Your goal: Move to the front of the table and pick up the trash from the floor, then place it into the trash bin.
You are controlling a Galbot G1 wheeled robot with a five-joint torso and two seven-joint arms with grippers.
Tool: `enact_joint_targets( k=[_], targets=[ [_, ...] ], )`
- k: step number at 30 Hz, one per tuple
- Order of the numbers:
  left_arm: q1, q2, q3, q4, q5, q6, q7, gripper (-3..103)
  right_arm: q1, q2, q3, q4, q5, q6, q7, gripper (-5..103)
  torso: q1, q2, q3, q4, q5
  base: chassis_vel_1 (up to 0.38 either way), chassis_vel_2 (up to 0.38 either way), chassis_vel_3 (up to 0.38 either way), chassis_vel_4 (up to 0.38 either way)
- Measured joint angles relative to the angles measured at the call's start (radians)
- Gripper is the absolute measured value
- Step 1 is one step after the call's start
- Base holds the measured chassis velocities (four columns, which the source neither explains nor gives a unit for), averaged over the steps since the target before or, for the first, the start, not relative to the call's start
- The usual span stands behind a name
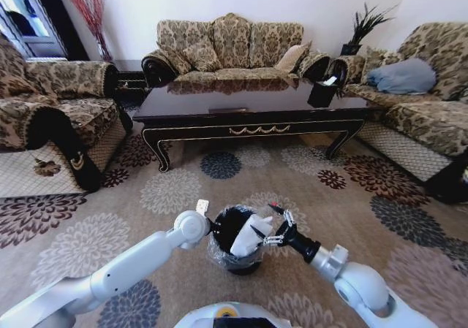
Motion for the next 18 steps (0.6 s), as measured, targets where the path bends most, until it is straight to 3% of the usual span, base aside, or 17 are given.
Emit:
enact_joint_targets(
  k=[3, 4, 5, 10, 11, 12, 15, 18],
  targets=[
    [0.008, 0.014, -0.005, -0.011, 0.000, 0.000, -0.002, 0, -0.042, -0.013, -0.031, 0.030, 0.306, -0.125, 0.036, 100, 0.000, 0.000, 0.000, -0.0007, -0.0001, 0.000, 0.000, 0.000, 0.000],
    [0.008, 0.014, -0.005, -0.011, 0.000, 0.000, -0.002, 0, -0.042, -0.013, -0.031, 0.030, 0.306, -0.125, 0.036, 100, 0.000, 0.000, 0.000, -0.0007, -0.0001, 0.000, 0.000, 0.000, 0.000],
    [0.011, 0.024, -0.010, -0.016, -0.002, 0.000, -0.002, 0, -0.038, -0.010, -0.049, 0.053, 0.427, -0.170, 0.063, 100, 0.000, 0.000, 0.000, -0.0006, -0.0001, 0.000, 0.000, 0.000, 0.000],
    [0.018, 0.043, -0.025, -0.017, -0.004, 0.000, -0.003, 0, 0.040, -0.002, -0.064, 0.049, 0.376, -0.137, 0.076, 100, 0.000, 0.000, 0.000, 0.0007, 0.0003, 0.000, 0.000, 0.000, 0.000],
    [0.023, 0.048, -0.035, -0.018, -0.005, 0.000, -0.003, 0, 0.042, -0.009, -0.069, 0.077, 0.433, -0.170, 0.117, 100, 0.000, 0.000, 0.000, 0.0002, 0.0002, 0.000, 0.000, 0.000, 0.000],
    [0.026, 0.049, -0.040, -0.019, -0.005, 0.000, -0.003, 0, 0.044, -0.011, -0.065, 0.090, 0.388, -0.192, 0.158, 100, 0.000, 0.000, 0.000, 0.0000, -0.0006, 0.000, 0.000, 0.000, 0.000],
    [0.033, 0.050, -0.049, -0.020, -0.006, 0.000, -0.003, 0, 0.038, -0.017, -0.054, 0.102, 0.330, -0.195, 0.142, 100, 0.000, 0.000, 0.000, 0.0000, -0.0001, 0.000, 0.000, 0.000, 0.000],
    [0.036, 0.050, -0.051, -0.020, -0.005, 0.000, -0.003, 0, 0.027, -0.014, -0.066, 0.125, 0.339, -0.227, 0.194, 100, 0.000, 0.000, 0.000, -0.0006, -0.0004, 0.000, 0.000, 0.000, 0.000]
  ],
)
